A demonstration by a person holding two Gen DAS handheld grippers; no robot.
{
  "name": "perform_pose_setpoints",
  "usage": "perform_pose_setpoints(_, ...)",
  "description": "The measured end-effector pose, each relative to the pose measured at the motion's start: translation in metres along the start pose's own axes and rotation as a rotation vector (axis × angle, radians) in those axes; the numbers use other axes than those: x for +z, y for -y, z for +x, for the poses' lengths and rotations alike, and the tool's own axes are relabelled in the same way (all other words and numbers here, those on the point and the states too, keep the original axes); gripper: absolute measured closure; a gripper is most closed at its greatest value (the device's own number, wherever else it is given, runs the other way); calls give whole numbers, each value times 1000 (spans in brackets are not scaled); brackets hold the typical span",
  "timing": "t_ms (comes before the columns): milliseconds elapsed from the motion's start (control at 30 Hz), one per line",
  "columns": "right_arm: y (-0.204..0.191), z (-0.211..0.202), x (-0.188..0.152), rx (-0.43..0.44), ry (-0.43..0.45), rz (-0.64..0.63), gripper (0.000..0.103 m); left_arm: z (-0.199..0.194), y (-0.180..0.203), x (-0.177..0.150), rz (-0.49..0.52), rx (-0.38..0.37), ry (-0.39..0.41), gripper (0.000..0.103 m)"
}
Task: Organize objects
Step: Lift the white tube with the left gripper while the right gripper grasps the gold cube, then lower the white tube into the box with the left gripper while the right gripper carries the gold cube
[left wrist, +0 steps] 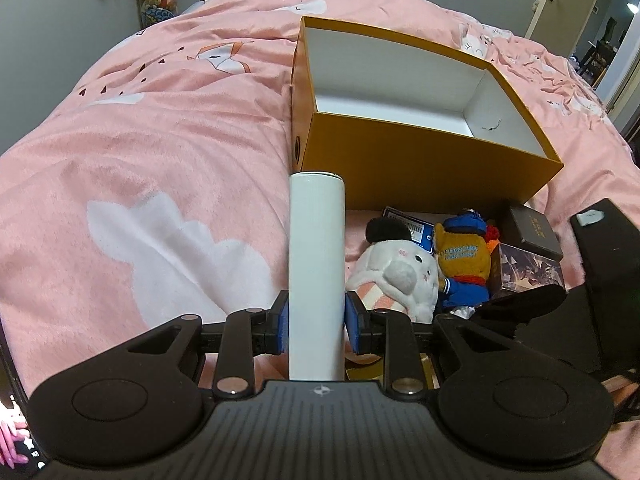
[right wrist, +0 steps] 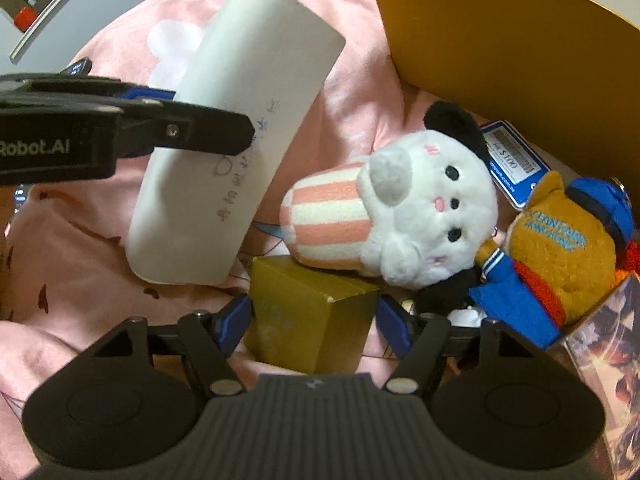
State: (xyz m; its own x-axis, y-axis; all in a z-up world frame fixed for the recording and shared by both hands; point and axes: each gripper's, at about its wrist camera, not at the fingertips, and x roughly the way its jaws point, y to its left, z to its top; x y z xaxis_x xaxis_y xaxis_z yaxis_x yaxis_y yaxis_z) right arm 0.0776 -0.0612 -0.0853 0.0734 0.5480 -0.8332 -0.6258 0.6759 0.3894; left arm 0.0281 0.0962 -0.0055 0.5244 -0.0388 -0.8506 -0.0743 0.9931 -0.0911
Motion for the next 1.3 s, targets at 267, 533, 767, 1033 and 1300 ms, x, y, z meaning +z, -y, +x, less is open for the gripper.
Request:
perform_pose_setpoints(267, -3, -36, -12, -23, 58, 28, 48, -3, 4, -6, 2, -24, 7, 72)
perform_pose_setpoints(533, -4, -81, 0, -96, 193, 40, 49, -20, 8, 6, 0, -68, 57, 72)
perform_pose_setpoints(767, 6, -144, 21, -206, 316, 53, 49, -46, 23, 39, 49, -134, 122, 72)
perform_pose_setpoints(1033, 37, -199, 71, -363, 452, 10, 49, -67, 53, 122, 158, -196, 227, 72)
perform_pose_setpoints(1300, 110, -187, 123, -404, 455, 119, 49, 25, 66, 206, 95, -200, 120, 72)
